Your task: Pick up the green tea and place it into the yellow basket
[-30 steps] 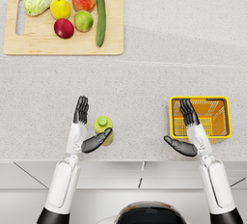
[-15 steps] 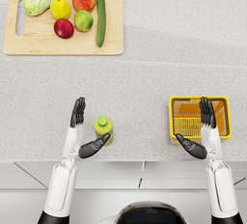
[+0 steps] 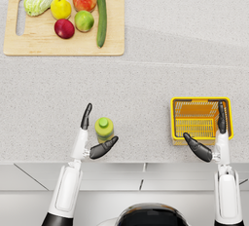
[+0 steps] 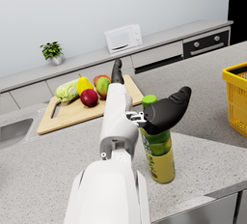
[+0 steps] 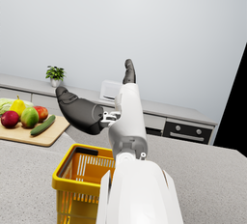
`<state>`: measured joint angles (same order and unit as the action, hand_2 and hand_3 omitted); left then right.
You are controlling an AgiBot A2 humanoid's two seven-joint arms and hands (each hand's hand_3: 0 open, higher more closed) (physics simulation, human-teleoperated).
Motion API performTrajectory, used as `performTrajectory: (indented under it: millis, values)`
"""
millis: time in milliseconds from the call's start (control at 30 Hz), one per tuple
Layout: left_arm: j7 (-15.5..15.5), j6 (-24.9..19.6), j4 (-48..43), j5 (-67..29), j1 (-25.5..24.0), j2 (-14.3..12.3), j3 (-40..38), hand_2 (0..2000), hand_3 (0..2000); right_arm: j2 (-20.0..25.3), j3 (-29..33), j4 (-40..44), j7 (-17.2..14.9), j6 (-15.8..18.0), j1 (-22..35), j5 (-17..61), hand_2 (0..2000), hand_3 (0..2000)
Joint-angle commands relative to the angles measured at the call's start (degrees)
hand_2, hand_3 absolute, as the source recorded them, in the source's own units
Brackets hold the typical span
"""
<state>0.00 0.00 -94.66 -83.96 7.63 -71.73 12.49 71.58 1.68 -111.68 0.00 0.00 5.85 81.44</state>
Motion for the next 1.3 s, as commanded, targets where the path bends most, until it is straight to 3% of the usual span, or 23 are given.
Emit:
performTrajectory:
  millis: [33, 233, 533, 567, 600, 667, 733, 800, 900, 1067, 1133, 1300]
  values:
    - [0.00, 0.00, 8.17, -0.06, 1.67, -0.96, 2.12, 0, 0, 0.12, -0.59, -0.33, 0.00, 0.00, 0.21, 0.05, 0, 0]
    - [0.00, 0.00, 20.60, -0.21, 5.75, -3.67, 3.49, 0, 0, 0.75, -2.03, -0.19, 0.00, 0.00, 0.42, 0.15, 0, 0]
    - [0.00, 0.00, 30.95, -0.22, 9.97, -6.75, 5.28, 0, 0, 1.76, -3.28, 0.15, 0.00, 0.00, 0.98, 0.16, 0, 0]
    - [0.00, 0.00, 31.76, -0.22, 9.98, -6.86, 4.88, 1361, 327, 1.87, -3.31, 0.50, 0.00, 0.00, 1.08, 0.16, 0, 0]
    - [-0.09, -0.94, 30.32, -0.19, 9.39, -6.76, 4.79, 2000, 653, 1.98, -3.49, 0.47, 0.00, 0.00, 1.11, 0.16, 0, 0]
    - [-0.15, -3.71, 31.17, -0.17, 9.68, -6.97, 4.74, 2000, 1307, 2.19, -3.60, 0.44, 0.00, 0.00, 1.14, 0.16, 0, 0]
    - [-0.32, -2.36, 31.12, -0.20, 9.49, -7.03, 4.88, 2000, 1960, 2.46, -3.99, 0.63, 0.00, 0.00, 1.43, 0.16, 0, 0]
    - [-0.45, -1.13, 29.75, -0.20, 9.19, -7.06, 5.12, 2000, 2000, 2.74, -4.75, 0.42, 0.00, 0.00, 1.70, 0.16, 0, 0]
    - [-0.16, -0.87, 14.25, -0.25, 7.94, -6.93, 5.33, 2000, 2000, 3.73, -8.66, 0.76, 0.00, 0.00, 3.27, 0.15, 0, 0]
    - [-0.11, -1.29, -0.91, -0.26, 11.92, -10.72, 4.58, 2000, 2000, 6.07, -16.89, 5.25, 0.00, 0.00, 5.69, 0.15, 0, 0]
    - [-0.08, -4.63, -3.67, -0.24, 13.38, -12.36, 4.82, 2000, 2000, 7.34, -19.47, 6.22, 0.00, 0.00, 6.93, 0.15, 0, 0]
    - [0.00, -6.34, -4.26, -0.22, 17.25, -16.85, 6.96, 2000, 2000, 10.11, -23.66, 9.61, 0.00, 0.00, 9.49, 0.15, 0, 0]
